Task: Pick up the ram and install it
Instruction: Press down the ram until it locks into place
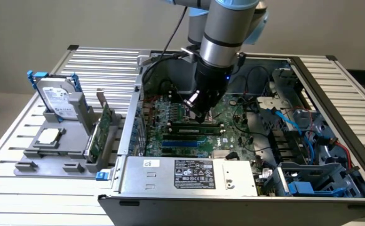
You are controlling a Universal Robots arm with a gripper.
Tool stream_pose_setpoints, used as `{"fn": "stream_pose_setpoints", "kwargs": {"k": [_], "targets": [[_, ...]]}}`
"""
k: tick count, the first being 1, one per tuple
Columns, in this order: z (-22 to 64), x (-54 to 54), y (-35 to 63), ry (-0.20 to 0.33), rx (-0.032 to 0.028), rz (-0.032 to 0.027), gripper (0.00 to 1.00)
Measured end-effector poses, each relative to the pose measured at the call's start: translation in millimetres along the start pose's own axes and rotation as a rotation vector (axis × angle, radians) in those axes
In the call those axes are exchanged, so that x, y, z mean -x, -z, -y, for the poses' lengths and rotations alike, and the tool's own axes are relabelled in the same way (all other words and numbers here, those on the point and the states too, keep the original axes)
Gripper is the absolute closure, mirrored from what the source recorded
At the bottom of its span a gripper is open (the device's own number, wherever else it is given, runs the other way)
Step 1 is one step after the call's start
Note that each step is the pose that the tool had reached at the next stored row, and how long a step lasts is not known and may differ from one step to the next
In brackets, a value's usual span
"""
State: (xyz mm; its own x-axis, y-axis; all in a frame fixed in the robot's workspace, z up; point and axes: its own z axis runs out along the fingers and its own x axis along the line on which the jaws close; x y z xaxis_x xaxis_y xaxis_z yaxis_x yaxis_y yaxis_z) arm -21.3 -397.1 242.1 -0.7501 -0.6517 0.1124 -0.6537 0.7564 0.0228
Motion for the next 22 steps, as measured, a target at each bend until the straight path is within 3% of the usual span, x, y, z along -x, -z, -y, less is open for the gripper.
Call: {"fn": "stream_pose_setpoints", "kwargs": {"k": [3,8,12,17,22], "targets": [[0.0,-0.1,-0.1,-0.027,-0.0054,0.0097,0.89],[-0.1,0.0,-0.1,-0.069,-0.0205,0.0337,0.89],[-0.3,0.2,-0.1,-0.114,-0.0266,0.0470,0.89],[-0.3,0.2,-0.1,-0.179,-0.0264,0.0543,0.89],[-0.3,0.2,0.0,-0.251,-0.0203,0.0545,0.89]]}}
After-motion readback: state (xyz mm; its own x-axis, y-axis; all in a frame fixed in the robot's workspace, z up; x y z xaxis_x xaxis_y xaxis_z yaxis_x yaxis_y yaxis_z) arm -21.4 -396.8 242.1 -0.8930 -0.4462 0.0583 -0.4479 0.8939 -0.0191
